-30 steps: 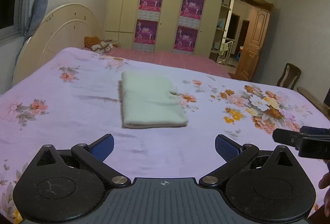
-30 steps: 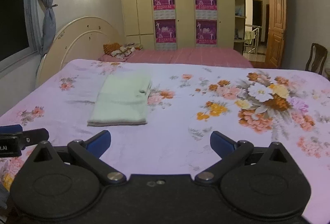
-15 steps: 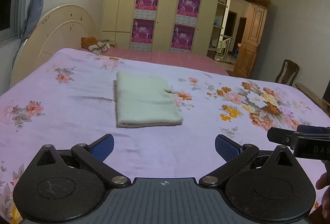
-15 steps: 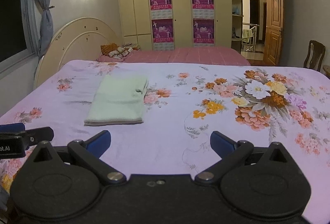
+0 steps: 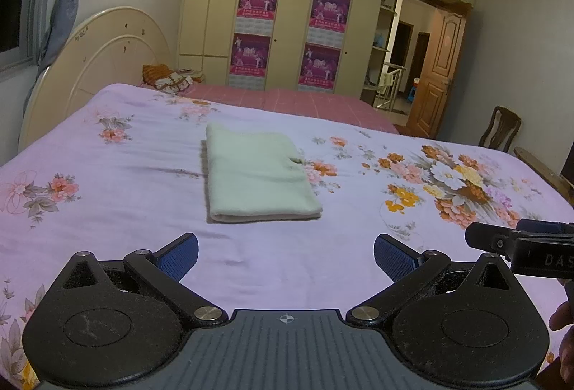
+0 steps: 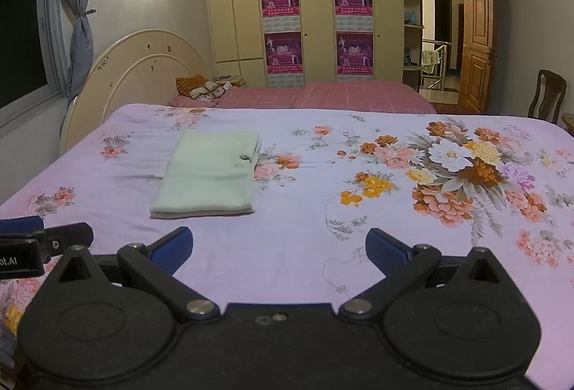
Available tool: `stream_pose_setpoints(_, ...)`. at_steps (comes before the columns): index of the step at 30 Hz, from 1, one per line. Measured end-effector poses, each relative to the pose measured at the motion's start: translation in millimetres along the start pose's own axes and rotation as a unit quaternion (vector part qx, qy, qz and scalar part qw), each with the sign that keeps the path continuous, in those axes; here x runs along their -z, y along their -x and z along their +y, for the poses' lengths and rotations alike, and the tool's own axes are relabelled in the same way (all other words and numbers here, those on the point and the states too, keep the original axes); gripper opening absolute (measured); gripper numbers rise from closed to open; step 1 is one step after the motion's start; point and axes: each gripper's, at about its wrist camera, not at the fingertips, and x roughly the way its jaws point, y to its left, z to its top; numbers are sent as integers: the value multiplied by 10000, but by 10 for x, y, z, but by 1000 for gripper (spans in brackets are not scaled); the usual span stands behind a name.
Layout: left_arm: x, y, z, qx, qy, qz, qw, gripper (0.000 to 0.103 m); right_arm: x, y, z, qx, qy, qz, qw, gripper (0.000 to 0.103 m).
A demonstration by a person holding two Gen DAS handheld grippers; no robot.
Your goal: Fold small clothes
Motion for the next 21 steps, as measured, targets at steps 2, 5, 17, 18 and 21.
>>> stream_pose_setpoints(2, 6, 8, 2, 5, -8, -5, 10000, 103, -2, -4, 28, 12, -3, -2, 10000, 102)
stream_pose_setpoints(5, 4, 1, 4, 5, -11, 0, 10000, 103, -1, -4, 16, 5, -4, 6, 10000, 102)
stream_pose_setpoints(17, -17, -31, 21, 26, -63, 2, 10000, 103, 1, -9, 44, 19, -7, 2, 10000, 102)
stream_pose_setpoints(18, -21, -34, 25, 32, -63, 2, 10000, 103, 1, -13, 40, 18, -9, 12, 10000, 102)
stream_pose_setpoints(21, -29, -42, 42, 51, -54, -14, 10000, 103, 1, -10, 42, 16, -1, 10, 10000, 102)
